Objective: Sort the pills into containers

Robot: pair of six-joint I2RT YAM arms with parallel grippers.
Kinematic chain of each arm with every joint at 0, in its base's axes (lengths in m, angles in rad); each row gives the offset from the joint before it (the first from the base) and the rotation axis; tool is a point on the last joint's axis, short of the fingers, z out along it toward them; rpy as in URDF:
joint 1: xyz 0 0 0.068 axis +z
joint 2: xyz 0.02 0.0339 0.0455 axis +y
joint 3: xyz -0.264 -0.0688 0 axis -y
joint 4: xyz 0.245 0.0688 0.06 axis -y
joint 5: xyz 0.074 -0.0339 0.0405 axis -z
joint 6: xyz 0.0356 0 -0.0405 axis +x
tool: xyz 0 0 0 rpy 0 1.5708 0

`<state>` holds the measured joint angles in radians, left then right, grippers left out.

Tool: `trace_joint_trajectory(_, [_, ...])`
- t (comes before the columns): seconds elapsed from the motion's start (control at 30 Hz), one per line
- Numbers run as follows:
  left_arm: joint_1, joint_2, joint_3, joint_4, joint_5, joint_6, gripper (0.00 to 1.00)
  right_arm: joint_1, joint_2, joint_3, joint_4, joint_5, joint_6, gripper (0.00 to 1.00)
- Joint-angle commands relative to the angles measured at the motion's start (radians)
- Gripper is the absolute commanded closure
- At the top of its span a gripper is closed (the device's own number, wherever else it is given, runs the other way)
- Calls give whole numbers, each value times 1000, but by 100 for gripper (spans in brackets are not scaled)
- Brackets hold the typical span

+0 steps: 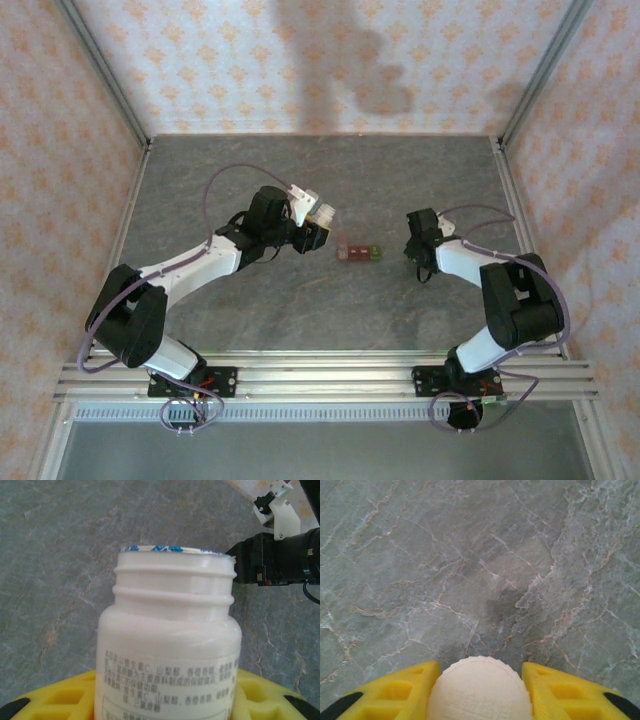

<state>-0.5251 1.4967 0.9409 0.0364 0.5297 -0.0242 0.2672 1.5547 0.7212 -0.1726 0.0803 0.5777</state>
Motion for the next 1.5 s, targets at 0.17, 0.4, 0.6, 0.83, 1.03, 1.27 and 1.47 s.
trace_joint_trajectory(0.17, [-36, 7, -41, 21, -78, -52, 100, 25, 42, 50, -80, 48, 22, 47])
trace_joint_trajectory(0.4, [-46, 37, -27, -31, -92, -36, 100, 26, -55, 40, -89, -37, -1, 27])
trace_joint_trajectory(0.6, [-58, 40, -24, -101, -105, -2, 100, 25, -205, 82, -103, -161, -85, 25])
trace_joint_trajectory(0.83, [-74, 73, 21, -205, -114, 67, 100, 30, -189, 130, -73, -356, -188, 25])
trace_joint_trajectory(1.03, [-86, 140, 112, -328, -109, 138, 100, 50, -97, 167, -80, -382, -208, 26])
trace_joint_trajectory(1.27, [-104, 201, 150, -357, -95, 161, 100, 84, -14, 195, -94, -393, -238, 26])
trace_joint_trajectory(1.47, [-112, 238, 180, -389, -101, 175, 100, 95, 27, 206, -107, -389, -240, 27])
